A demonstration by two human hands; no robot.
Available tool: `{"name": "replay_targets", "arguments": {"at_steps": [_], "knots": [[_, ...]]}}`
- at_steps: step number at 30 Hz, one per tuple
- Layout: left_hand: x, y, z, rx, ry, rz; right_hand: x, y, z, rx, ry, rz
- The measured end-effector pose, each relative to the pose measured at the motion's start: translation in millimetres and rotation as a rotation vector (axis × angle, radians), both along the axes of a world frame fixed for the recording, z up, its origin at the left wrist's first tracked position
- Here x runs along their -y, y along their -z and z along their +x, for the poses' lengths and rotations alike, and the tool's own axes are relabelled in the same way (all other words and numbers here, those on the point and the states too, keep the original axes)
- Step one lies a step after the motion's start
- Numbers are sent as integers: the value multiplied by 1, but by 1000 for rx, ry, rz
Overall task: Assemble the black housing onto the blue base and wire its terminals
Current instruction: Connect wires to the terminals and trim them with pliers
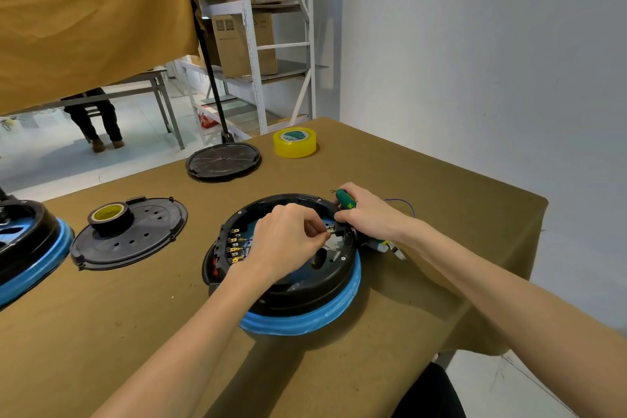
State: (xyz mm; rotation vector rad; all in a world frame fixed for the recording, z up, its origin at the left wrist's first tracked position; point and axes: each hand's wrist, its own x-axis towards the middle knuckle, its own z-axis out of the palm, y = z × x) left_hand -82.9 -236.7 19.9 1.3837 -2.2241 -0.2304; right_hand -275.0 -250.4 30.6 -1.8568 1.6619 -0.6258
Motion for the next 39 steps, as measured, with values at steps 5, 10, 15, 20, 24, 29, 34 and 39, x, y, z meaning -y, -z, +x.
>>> {"name": "replay_targets", "arguments": {"at_steps": [5, 10, 15, 20, 24, 29, 34, 39], "knots": [[1, -14, 20, -60, 70, 309, -1, 4, 0, -28, 7, -22], [-5, -17, 19, -15, 31, 277, 1, 7, -1, -27, 11, -28], [-8, -8, 10, -64, -4, 185, 2, 10, -2, -36, 12, -43], [-15, -12, 20, -103, -8, 150, -2, 14, -9, 45, 97, -135], [-19, -5, 44, -174, -105, 37, -7, 18, -38, -57, 385, -186], [-18, 5, 49, -138, -221, -14, 4, 31, -75, -452, 625, -266], [-16, 7, 49, -74, -327, 49, 25, 38, -98, -550, 602, -140], [-16, 5, 48, -44, -392, 96, 29, 46, -99, -533, 450, -104]]}}
